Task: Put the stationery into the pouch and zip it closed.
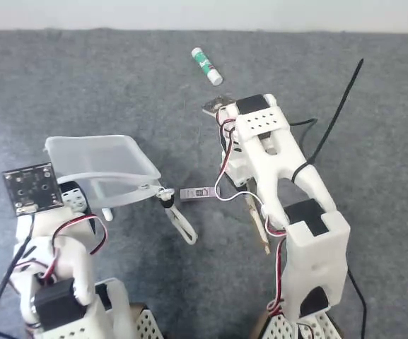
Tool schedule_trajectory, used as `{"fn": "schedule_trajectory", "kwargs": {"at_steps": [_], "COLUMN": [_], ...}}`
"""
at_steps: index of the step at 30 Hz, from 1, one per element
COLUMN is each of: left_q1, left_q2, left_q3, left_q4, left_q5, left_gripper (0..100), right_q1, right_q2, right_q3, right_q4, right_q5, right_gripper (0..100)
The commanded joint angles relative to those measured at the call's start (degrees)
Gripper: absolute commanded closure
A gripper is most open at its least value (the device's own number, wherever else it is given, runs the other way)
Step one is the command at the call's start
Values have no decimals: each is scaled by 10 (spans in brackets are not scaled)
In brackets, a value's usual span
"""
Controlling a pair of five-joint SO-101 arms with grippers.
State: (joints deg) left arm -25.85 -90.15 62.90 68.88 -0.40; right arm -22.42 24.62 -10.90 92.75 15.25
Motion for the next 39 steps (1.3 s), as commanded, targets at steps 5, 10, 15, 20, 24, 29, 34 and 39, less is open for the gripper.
{"fn": "schedule_trajectory", "kwargs": {"at_steps": [5, 10, 15, 20, 24, 29, 34, 39], "left_q1": [1, 1, 0, 0, 0, 0, 1, 1], "left_q2": [2, 2, 2, 2, 2, 2, 2, 2], "left_q3": [-9, -9, -9, -9, -9, -9, -9, -9], "left_q4": [-22, -22, -22, -22, -20, -21, -21, -21], "left_q5": [-4, -4, -4, -4, -4, -4, -3, -2], "left_gripper": [991, 991, 991, 991, 991, 991, 991, 991], "right_q1": [4, 3, -11, -13, -12, -15, -15, -12], "right_q2": [-4, 31, 37, 52, 88, 104, 103, 97], "right_q3": [-6, -9, -7, -8, -9, -9, -18, -18], "right_q4": [-60, -91, -92, -93, -116, -121, -115, -114], "right_q5": [-7, -7, -7, -8, -8, -5, -3, -6], "right_gripper": [896, 899, 900, 900, 901, 930, 991, 992]}}
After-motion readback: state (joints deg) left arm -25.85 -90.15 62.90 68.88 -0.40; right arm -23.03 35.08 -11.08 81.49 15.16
